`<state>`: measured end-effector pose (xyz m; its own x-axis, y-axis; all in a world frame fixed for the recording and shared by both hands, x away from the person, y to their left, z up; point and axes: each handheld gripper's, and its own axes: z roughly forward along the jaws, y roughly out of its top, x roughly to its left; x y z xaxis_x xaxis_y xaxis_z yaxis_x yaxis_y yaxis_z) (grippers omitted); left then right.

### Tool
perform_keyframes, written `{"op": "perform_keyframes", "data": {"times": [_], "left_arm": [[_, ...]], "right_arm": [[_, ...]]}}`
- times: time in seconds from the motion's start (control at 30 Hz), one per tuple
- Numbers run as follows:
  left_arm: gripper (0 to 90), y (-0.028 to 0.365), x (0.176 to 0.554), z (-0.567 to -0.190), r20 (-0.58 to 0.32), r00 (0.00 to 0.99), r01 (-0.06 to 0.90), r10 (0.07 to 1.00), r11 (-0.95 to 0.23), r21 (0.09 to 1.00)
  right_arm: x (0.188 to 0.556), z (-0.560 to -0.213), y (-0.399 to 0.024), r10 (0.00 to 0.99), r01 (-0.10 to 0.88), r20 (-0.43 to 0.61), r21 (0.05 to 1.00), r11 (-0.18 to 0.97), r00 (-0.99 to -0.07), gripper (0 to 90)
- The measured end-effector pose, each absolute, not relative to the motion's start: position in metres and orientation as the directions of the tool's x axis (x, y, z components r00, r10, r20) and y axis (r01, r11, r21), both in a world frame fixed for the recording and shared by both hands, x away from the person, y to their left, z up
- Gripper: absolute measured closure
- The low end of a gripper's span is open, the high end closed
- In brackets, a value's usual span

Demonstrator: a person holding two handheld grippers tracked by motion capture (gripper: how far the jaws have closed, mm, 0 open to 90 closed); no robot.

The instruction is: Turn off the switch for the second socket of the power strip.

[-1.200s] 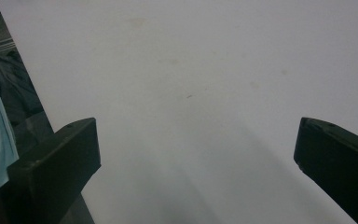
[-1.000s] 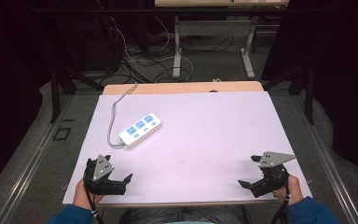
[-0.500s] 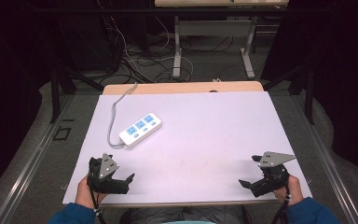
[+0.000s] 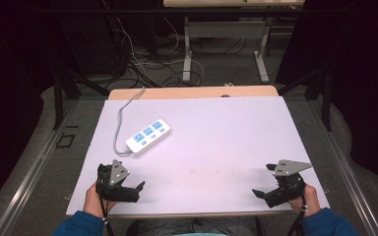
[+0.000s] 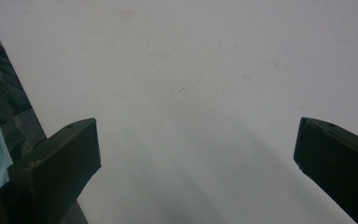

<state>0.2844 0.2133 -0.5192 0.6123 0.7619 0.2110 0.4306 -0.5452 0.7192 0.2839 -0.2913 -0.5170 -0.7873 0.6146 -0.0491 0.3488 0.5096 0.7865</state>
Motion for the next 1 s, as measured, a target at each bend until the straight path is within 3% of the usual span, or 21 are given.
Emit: {"op": "perform_keyframes", "data": {"times": [1.0], "left_arm": [[0.0,0.202,0.332,-0.527,0.186,0.612,0.457,0.768,-0.536,0.71]], "right_arm": [[0.285,-0.518,-0.291,0.62,0.36,-0.058,0.77,0.527,-0.783,0.0]]}}
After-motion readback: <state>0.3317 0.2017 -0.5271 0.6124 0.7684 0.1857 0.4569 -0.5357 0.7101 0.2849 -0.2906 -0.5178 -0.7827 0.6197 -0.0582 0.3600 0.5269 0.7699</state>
